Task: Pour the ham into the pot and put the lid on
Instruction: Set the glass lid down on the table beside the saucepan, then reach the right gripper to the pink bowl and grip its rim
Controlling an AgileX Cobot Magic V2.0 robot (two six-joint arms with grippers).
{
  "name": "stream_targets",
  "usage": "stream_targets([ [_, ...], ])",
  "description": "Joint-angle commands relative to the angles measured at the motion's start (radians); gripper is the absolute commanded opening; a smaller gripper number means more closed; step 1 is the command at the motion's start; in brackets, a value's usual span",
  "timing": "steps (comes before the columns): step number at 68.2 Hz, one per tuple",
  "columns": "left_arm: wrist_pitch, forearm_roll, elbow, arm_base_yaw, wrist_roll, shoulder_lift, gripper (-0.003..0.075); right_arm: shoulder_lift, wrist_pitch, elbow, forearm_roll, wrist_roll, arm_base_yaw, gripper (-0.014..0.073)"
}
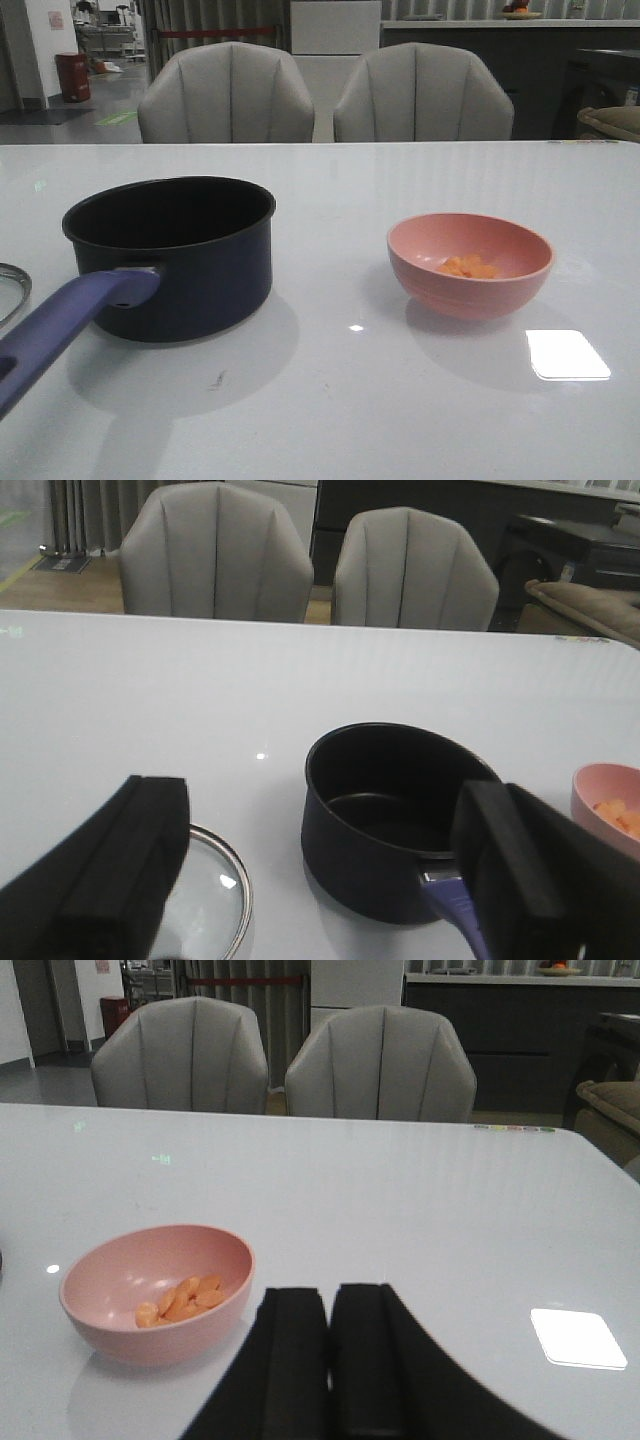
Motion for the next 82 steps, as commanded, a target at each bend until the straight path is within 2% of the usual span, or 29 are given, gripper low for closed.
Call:
stream_targets([
  [1,-0.101,-0.011,-0.022,-0.007,-0.003,0.007,0.0572,-0.02,-0.135,-0.005,-0.012,-0.003,-0.005,0.0146],
  [10,-0.101,-0.011,-0.022,-0.007,-0.003,0.007,0.0572,-0.019,-0.187,-0.011,0.015,0.027,-0.002,0.0146],
  [18,-0.101,-0.011,-0.022,-0.007,-0.003,0.007,0.0572,0.024,-0.093,-0.086,0.035,0.036,-0.002,0.0146],
  [31,-0.101,-0.011,-0.021,-0.007,-0.003,0.007,0.0572,0.241,0.03,-0.262,0.035,0.033,-0.002,0.0146],
  [56,-0.101,-0.011,-0.021,-0.007,-0.003,0.007,0.0572,0.427,0.014,-0.289,0.036,0.033,-0.002,0.0152],
  [62,-0.101,-0.011,-0.021,-0.007,-0.003,0.007,0.0572,0.512,0.027,-0.332,0.036,0.033,-0.002,0.0217],
  [70,-0.101,-0.011,-0.021,-0.007,-0.003,0.007,0.0572,0.67,0.033,-0.418,0.041,0.033,-0.002,0.0374],
  [75,-0.101,-0.011,-0.021,-0.007,-0.003,0.007,0.0572,0.764,0.043,-0.474,0.054,0.033,0.002,0.0414],
  [82,-0.101,-0.011,-0.021,-0.007,-0.003,0.007,0.0572,0.919,0.05,-0.569,0.08,0.033,0.037,0.0414],
])
